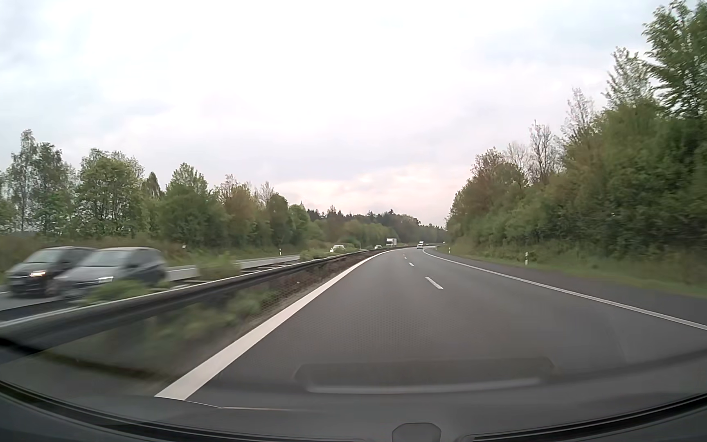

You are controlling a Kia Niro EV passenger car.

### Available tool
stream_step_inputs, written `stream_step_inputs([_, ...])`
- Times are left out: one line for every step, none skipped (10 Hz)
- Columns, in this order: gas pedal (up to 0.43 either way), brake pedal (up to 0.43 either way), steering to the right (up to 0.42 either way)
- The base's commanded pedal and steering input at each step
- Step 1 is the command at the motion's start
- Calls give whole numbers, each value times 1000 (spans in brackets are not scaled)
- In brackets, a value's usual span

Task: Follow the waypoints while adhering to traffic rules and regulations

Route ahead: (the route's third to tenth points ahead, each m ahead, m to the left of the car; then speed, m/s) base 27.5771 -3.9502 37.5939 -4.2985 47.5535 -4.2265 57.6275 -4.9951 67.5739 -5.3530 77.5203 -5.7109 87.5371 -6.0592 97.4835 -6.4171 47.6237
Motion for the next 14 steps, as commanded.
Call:
stream_step_inputs([571,0,9])
stream_step_inputs([571,0,10])
stream_step_inputs([571,0,12])
stream_step_inputs([571,0,12])
stream_step_inputs([571,0,12])
stream_step_inputs([571,0,12])
stream_step_inputs([571,0,12])
stream_step_inputs([571,0,15])
stream_step_inputs([571,0,16])
stream_step_inputs([571,0,16])
stream_step_inputs([571,0,15])
stream_step_inputs([571,0,16])
stream_step_inputs([571,0,15])
stream_step_inputs([571,0,15])
